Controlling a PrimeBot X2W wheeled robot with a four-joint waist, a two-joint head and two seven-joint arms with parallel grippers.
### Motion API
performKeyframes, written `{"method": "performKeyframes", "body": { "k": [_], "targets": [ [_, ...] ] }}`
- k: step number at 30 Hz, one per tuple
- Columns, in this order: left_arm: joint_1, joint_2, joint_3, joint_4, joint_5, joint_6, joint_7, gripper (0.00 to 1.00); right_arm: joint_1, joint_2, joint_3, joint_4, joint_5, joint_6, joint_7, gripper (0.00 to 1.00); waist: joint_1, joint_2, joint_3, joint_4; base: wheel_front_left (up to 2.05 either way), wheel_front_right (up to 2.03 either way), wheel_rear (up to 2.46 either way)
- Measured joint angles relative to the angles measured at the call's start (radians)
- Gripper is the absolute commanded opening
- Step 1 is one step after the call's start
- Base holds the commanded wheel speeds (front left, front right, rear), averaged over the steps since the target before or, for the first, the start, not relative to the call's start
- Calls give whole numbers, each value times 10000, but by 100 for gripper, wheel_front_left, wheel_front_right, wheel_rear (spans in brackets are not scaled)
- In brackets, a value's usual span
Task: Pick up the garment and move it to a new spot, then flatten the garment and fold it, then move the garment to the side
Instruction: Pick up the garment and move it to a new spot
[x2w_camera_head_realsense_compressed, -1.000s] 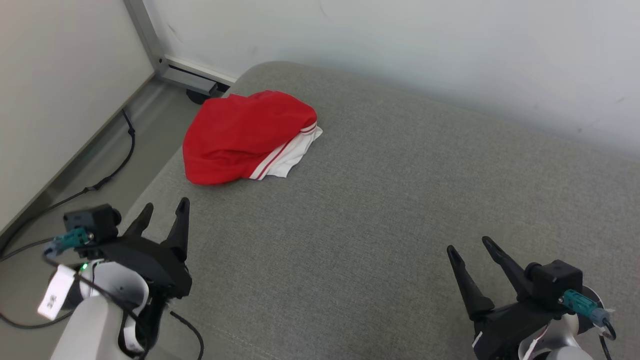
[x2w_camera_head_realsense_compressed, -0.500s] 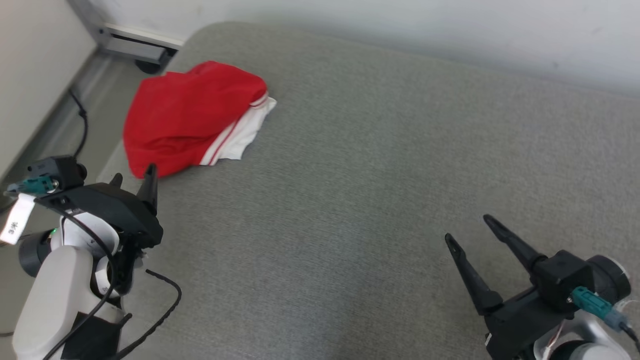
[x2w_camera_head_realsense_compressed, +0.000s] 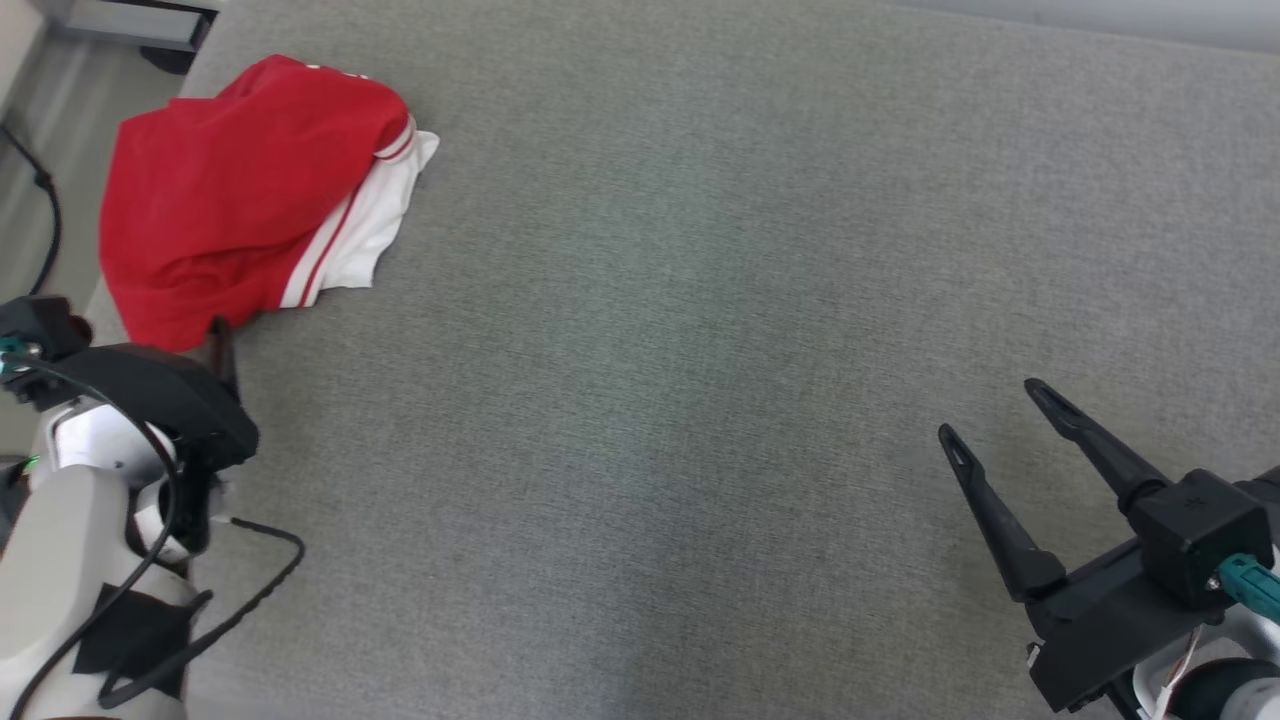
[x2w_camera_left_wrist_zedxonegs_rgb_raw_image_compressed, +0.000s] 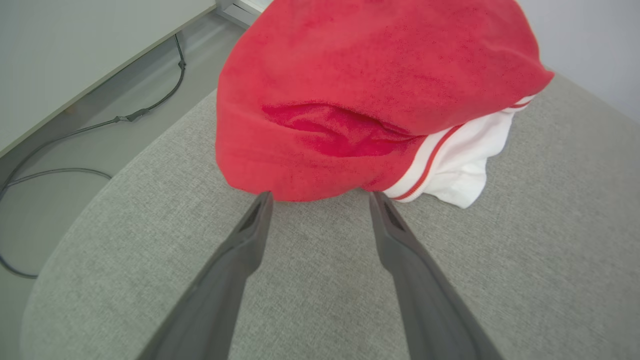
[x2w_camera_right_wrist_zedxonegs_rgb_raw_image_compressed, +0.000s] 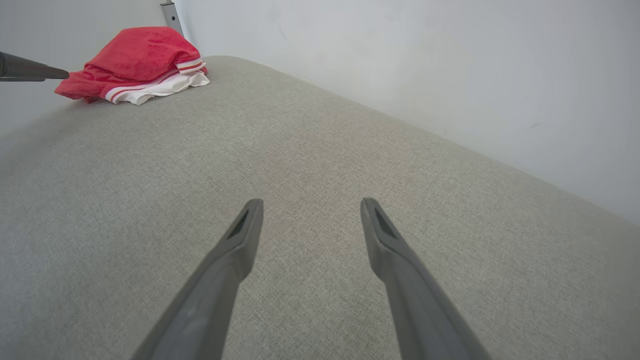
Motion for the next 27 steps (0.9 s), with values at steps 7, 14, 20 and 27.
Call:
{"method": "performKeyframes", "body": {
  "k": [7, 14, 20, 27],
  "targets": [
    [-236, 426, 330, 951, 194, 155, -462, 100, 166, -165, -201, -642, -61, -84, 522, 100, -1, 0, 183, -424, 0, 0, 0],
    [-254, 815, 694, 1475, 188, 157, -721, 100, 174, -176, -178, -1260, -63, -96, 955, 100, -2, -1, 219, -835, 0, 0, 0],
    [-376, 895, 840, 1687, 134, 159, -909, 100, 501, -251, -276, -1841, -67, -215, 1310, 100, -2, -1, 389, -1250, 0, 0, 0],
    [-685, 796, 915, 1969, 117, 176, -1177, 70, 585, -362, -481, -2378, -69, -318, 1569, 100, -2, -1, 822, -1577, 0, 0, 0]
  ]
}}
